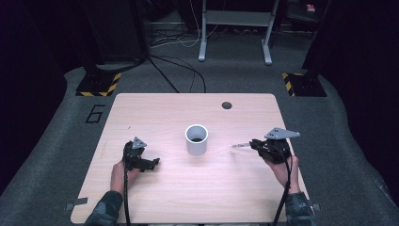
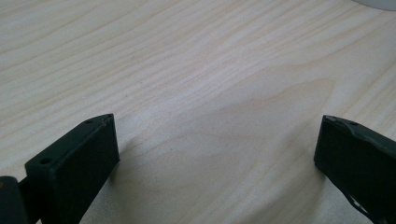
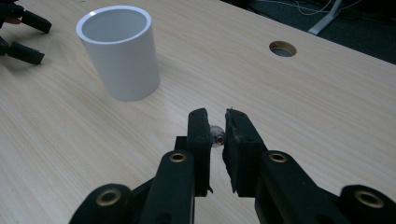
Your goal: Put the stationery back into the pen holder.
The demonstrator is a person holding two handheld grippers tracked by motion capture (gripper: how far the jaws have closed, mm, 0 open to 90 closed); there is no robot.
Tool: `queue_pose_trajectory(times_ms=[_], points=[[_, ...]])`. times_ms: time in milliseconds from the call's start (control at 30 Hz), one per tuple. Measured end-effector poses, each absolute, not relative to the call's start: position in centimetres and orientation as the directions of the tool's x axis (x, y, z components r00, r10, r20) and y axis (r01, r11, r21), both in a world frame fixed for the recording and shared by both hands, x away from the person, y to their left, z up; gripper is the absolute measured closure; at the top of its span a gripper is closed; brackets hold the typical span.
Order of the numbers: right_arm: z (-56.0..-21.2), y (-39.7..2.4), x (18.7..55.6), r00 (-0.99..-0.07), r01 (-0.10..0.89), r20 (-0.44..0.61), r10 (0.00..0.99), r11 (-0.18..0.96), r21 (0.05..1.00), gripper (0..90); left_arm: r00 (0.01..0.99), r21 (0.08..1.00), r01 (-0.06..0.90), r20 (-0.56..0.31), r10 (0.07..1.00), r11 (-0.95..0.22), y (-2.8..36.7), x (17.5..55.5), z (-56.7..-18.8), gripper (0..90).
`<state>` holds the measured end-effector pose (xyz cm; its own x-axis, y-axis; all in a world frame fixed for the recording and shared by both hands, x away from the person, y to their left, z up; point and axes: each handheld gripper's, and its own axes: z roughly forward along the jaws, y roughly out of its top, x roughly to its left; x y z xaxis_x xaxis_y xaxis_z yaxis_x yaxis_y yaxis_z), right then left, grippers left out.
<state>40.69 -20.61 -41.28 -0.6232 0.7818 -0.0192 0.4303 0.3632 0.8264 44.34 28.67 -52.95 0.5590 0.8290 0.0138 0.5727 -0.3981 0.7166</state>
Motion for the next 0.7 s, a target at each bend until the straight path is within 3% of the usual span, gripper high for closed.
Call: queue_pose_trajectory(times_ms=[700], points=[[-37.5, -18.5, 42.3, -0.657, 0.388, -0.042, 0.753, 0.385, 0.838, 80.6, 0.559, 0.717, 0.573, 0.014, 0.829, -0.398, 28.7, 44.3, -52.9, 0.0]])
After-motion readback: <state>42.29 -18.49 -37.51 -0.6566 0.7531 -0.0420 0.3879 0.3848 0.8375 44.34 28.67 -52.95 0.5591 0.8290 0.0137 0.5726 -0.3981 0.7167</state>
